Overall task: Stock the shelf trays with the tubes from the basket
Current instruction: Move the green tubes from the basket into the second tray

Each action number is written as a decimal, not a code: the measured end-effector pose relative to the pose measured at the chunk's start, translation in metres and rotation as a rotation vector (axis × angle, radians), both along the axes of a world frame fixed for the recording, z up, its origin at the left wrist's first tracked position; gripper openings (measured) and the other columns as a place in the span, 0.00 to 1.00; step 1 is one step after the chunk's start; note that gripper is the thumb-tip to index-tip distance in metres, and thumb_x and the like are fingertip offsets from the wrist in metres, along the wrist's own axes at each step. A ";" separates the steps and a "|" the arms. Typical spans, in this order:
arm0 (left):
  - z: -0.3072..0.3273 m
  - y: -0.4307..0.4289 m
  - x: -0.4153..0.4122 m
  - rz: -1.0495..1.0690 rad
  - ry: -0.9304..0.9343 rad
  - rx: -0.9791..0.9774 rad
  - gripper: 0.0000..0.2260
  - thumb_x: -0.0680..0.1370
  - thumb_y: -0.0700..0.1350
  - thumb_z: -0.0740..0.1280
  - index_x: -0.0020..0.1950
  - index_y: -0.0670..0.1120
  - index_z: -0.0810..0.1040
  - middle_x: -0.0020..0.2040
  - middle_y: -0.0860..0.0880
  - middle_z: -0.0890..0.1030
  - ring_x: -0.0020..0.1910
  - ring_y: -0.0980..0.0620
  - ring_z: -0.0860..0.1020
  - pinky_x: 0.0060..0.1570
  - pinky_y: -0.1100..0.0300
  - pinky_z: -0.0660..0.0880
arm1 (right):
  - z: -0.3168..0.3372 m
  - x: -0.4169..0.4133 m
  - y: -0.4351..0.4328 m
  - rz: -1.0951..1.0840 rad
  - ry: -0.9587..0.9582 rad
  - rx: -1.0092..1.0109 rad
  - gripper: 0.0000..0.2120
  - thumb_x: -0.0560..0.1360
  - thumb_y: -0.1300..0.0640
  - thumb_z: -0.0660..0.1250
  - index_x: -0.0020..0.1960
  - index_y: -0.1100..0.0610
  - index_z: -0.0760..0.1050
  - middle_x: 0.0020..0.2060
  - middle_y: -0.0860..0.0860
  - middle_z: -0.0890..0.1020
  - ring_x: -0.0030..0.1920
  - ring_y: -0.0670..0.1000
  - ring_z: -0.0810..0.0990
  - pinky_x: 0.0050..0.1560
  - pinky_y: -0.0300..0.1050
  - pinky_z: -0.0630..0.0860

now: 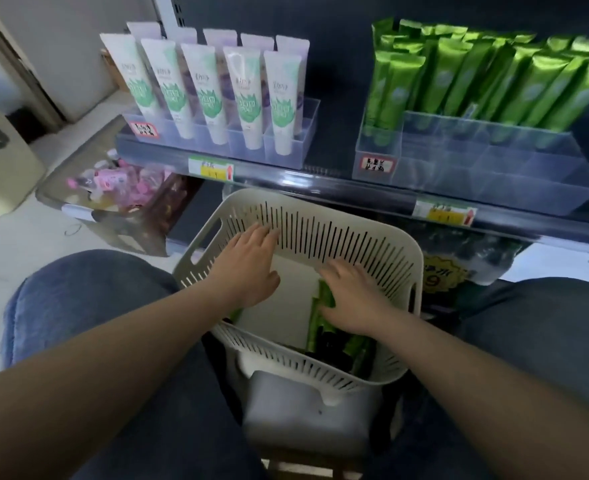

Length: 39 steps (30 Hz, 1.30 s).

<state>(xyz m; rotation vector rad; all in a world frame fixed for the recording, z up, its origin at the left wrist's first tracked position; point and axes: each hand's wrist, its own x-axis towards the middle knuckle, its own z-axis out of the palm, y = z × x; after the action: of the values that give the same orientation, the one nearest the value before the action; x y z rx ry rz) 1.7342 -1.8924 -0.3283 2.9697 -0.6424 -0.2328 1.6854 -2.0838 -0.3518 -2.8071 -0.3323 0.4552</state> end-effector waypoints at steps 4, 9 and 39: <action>-0.015 -0.001 0.013 0.063 0.133 0.005 0.34 0.75 0.49 0.64 0.77 0.44 0.51 0.74 0.44 0.59 0.74 0.45 0.58 0.72 0.52 0.57 | -0.016 0.009 -0.001 0.014 0.108 -0.005 0.28 0.72 0.49 0.65 0.70 0.52 0.64 0.67 0.53 0.67 0.68 0.54 0.62 0.72 0.50 0.56; -0.039 -0.003 0.035 0.075 0.238 0.103 0.32 0.74 0.48 0.64 0.75 0.44 0.56 0.71 0.43 0.63 0.70 0.43 0.63 0.69 0.48 0.64 | -0.034 0.019 0.008 0.039 0.233 0.013 0.26 0.74 0.52 0.64 0.70 0.56 0.65 0.67 0.54 0.68 0.66 0.55 0.66 0.68 0.49 0.64; -0.149 0.000 0.103 0.009 0.423 0.424 0.23 0.78 0.37 0.61 0.71 0.34 0.61 0.72 0.35 0.60 0.70 0.36 0.64 0.64 0.45 0.68 | -0.141 0.022 0.067 0.258 0.481 -0.110 0.16 0.75 0.55 0.65 0.60 0.61 0.71 0.58 0.59 0.75 0.58 0.59 0.75 0.56 0.48 0.72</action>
<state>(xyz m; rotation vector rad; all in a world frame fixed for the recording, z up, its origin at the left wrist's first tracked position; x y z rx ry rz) 1.8375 -1.8920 -0.4777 3.1377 -0.5804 -1.0847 1.7072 -2.0166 -0.4933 -2.6462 -0.5733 1.2082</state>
